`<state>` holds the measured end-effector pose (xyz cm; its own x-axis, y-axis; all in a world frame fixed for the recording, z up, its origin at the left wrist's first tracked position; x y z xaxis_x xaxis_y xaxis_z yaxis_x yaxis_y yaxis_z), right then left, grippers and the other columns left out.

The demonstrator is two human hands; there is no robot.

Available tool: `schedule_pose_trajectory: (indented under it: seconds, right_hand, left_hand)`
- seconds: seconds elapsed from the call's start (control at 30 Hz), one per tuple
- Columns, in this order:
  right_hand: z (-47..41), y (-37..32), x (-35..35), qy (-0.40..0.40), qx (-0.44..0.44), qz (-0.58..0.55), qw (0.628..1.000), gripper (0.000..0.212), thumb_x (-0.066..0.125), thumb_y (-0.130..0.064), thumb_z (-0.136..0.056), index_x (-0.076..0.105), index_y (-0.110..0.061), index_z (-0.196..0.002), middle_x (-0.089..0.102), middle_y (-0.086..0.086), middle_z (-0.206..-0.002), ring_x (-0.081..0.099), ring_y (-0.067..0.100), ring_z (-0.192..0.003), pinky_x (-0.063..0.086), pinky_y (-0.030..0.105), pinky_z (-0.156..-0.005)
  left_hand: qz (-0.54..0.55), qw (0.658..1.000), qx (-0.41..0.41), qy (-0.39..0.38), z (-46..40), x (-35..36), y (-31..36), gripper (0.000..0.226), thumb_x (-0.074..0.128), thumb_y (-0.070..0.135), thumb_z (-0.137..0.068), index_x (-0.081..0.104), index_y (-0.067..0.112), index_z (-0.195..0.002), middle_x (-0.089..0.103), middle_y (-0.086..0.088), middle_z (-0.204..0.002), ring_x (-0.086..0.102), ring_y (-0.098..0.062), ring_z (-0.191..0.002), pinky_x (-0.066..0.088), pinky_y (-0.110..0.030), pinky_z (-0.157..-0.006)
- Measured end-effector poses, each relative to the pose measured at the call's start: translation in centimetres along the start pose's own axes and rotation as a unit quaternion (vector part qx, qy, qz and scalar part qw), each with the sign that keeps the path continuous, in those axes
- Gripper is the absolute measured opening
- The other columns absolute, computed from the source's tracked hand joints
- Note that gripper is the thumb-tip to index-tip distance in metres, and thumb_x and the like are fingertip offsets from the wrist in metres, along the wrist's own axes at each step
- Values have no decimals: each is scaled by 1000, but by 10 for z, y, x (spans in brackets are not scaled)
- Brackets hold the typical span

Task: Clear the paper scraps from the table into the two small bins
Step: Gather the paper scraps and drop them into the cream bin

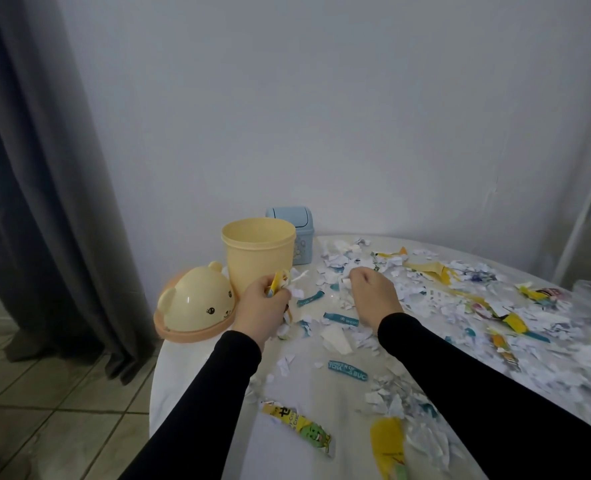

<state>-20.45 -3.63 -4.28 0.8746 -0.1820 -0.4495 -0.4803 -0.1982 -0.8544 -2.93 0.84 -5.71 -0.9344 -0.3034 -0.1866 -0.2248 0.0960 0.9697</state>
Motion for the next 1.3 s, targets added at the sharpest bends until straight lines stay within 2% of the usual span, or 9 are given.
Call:
schedule_pose_trajectory:
  seconds: [0.1, 0.17, 0.2, 0.27, 0.47, 0.7, 0.9, 1.1, 1.3]
  right_hand:
    - [1, -8, 4, 15, 20, -54, 998, 27, 39, -23, -93, 38, -6, -73, 35, 13, -69, 32, 22, -62, 28, 33, -53]
    - [-2, -10, 8, 17, 24, -72, 997, 43, 42, -33, -94, 51, 9, -86, 52, 26, -86, 47, 36, -77, 45, 34, -70]
    - [-3, -11, 10, 16, 21, -73, 997, 49, 42, -37, -95, 56, 9, -95, 58, 24, -94, 51, 35, -84, 46, 37, -77]
    - [-5, -13, 15, 8, 9, -64, 998, 53, 40, -43, -96, 59, 6, -100, 59, 13, -92, 51, 25, -84, 40, 34, -73]
    - [-20, -30, 24, 11, -40, -56, 998, 34, 41, -31, -98, 44, -7, -74, 42, 7, -71, 37, 18, -65, 30, 27, -56]
    - [-55, -81, 42, 23, -76, -149, 986, 29, 41, -30, -94, 46, -8, -76, 34, 4, -67, 35, 19, -63, 36, 32, -62]
    - [-94, -129, 65, 32, -112, -223, 968, 33, 42, -31, -93, 48, -2, -79, 38, 6, -68, 37, 21, -65, 37, 34, -61]
    - [-119, -128, 101, 30, -118, -239, 963, 30, 40, -32, -94, 45, -12, -73, 39, 4, -68, 38, 22, -65, 36, 37, -61]
    - [-130, -115, 114, 6, -114, -210, 971, 33, 37, -31, -96, 52, -6, -82, 43, 3, -70, 43, 20, -69, 42, 36, -65]
  left_hand:
    - [22, 1000, 16, 11, 3, 0, 6, 16, 51, 11, -90, 53, 17, -76, 42, 3, -59, 38, -12, -54, 34, -19, -47]
    - [34, 999, 29, 15, 4, 1, 10, 15, 50, 11, -91, 54, 18, -77, 42, 3, -59, 39, -10, -54, 35, -15, -45]
    - [37, 999, 35, 17, 4, 1, 11, 15, 50, 11, -91, 55, 19, -79, 43, 4, -58, 39, -10, -53, 36, -16, -46]
    - [35, 998, 46, 19, 3, 1, 14, 13, 50, 12, -91, 57, 19, -83, 44, 4, -59, 40, -9, -53, 36, -18, -49]
    - [36, 993, 105, 30, -11, -2, 37, 13, 50, 15, -92, 61, 18, -97, 50, 9, -63, 45, -5, -56, 37, -15, -51]
    - [40, 986, 139, 81, -53, -20, 71, 17, 50, 18, -92, 60, 16, -105, 53, 7, -66, 46, 2, -44, 35, -13, -41]
    - [41, 982, 151, 110, -106, -39, 87, 22, 49, 16, -91, 62, 17, -109, 56, 4, -68, 50, -8, -55, 40, -21, -51]
    - [51, 982, 145, 109, -143, -41, 77, 20, 50, 18, -91, 63, 17, -106, 59, 3, -73, 55, -10, -59, 46, -22, -56]
    - [7, 983, 149, 106, -159, -42, 66, 22, 51, 20, -91, 60, 21, -111, 62, 6, -80, 58, -7, -64, 46, -19, -56]
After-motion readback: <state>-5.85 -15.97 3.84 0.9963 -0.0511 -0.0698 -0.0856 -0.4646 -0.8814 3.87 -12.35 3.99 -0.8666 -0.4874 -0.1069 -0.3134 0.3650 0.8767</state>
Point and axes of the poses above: each hand's wrist, its own z-axis away from the middle knuckle, its own x-axis out of the palm, y = z × x, the point moved 3 cm from there along -z, towards the middle knuckle
